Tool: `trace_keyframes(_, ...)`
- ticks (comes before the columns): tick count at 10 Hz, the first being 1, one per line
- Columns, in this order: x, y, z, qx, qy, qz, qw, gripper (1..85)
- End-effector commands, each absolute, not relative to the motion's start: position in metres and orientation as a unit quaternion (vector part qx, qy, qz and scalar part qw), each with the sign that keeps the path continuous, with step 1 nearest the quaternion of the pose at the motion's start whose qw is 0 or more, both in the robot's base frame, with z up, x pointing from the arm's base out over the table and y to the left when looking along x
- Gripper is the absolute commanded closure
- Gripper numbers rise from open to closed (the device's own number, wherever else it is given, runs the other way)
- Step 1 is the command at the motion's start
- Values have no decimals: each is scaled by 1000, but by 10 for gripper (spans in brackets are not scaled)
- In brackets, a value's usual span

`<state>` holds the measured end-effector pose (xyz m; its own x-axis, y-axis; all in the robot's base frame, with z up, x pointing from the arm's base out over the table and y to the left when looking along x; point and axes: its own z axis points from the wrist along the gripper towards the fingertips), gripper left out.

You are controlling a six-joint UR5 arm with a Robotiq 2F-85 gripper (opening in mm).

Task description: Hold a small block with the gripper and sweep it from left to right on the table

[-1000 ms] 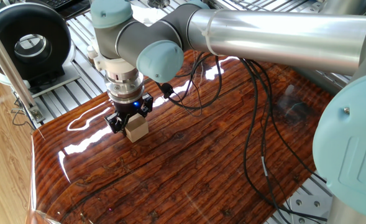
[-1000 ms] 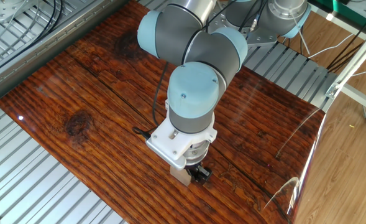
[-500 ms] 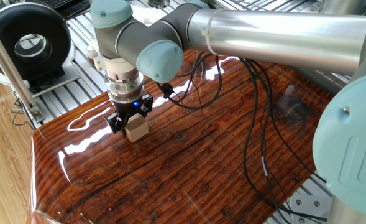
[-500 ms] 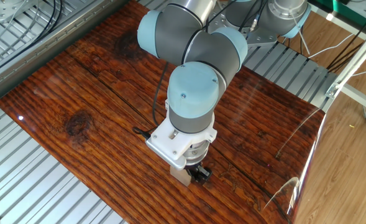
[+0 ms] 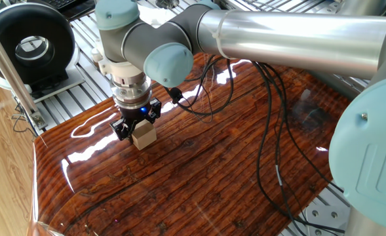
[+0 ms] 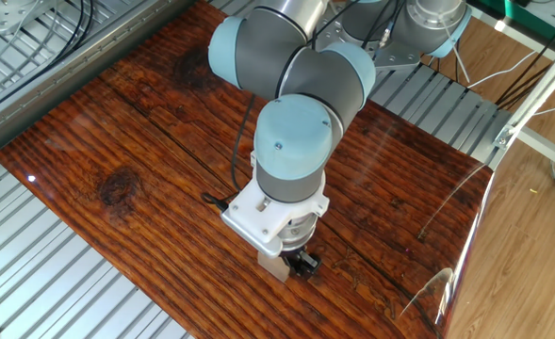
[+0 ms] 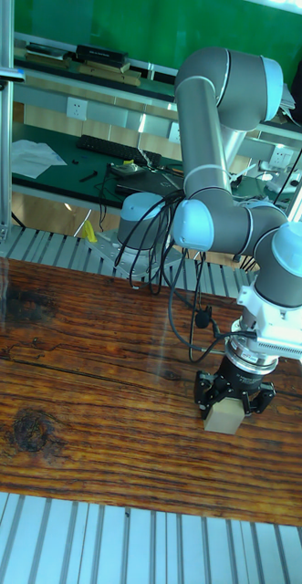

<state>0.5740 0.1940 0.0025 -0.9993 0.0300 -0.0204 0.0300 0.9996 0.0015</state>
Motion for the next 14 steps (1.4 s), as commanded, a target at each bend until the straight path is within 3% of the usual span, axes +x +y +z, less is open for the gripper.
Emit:
trace_keyframes(1, 574, 197, 6, 20, 1000, 6, 10, 847)
trace_keyframes(14, 576, 198, 1, 22, 1000, 5, 11, 847)
